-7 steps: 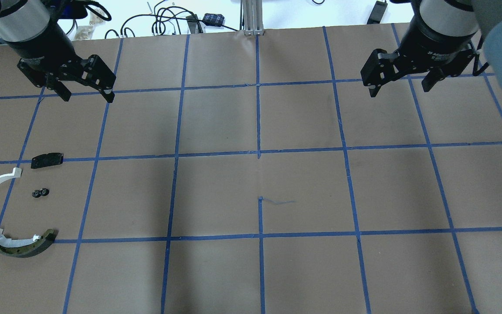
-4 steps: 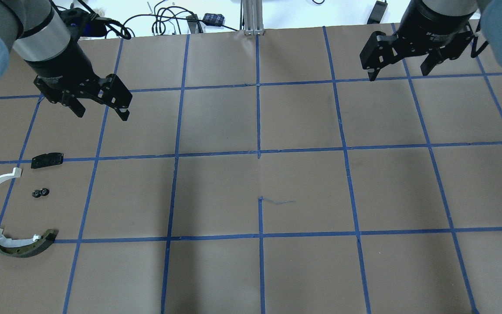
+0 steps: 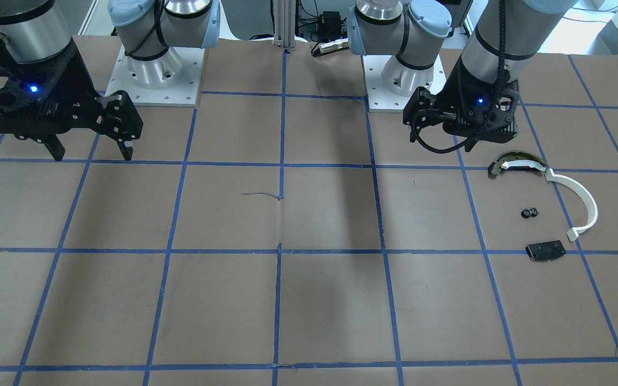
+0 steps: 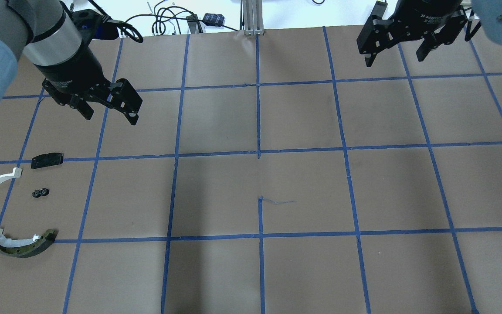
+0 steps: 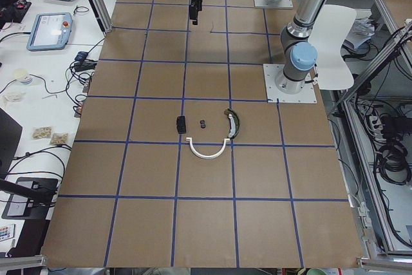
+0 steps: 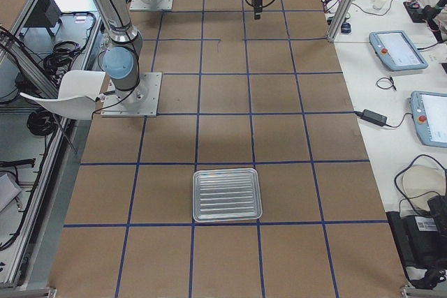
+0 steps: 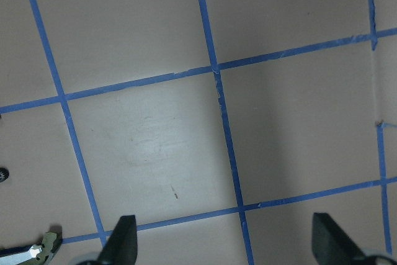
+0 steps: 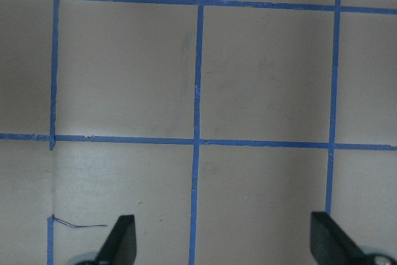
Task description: Place bearing gear from tray to pile
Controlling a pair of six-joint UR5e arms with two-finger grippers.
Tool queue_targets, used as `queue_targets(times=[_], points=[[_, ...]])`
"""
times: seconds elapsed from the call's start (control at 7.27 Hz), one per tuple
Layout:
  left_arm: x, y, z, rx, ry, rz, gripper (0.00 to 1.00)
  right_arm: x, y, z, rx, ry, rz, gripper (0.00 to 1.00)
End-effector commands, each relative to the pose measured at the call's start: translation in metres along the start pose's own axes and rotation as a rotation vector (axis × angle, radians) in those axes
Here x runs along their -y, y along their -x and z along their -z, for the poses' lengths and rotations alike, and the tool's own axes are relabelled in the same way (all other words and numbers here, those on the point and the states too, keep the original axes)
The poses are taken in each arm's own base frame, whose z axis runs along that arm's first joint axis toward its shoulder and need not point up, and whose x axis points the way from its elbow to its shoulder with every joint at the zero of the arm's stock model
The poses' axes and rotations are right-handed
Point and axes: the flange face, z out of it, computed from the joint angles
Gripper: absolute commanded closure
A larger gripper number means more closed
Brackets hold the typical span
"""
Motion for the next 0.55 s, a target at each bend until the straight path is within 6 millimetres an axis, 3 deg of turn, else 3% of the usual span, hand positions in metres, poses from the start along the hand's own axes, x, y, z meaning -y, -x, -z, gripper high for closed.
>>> queue_targets(times=[0.0,0.41], points=[[-0.0009,-0.0002,0.0018,0.004,-0.003,-0.003,0.00,-0.0027,0.0019,0.0055,0.001,-0.008,0.003,0.00],[-0.0001,0.0013,0.0012,0.002,-0.003,-0.006,0.00,-0.0076,0.0035,0.0130,0.000,-0.017,0.000,0.00]])
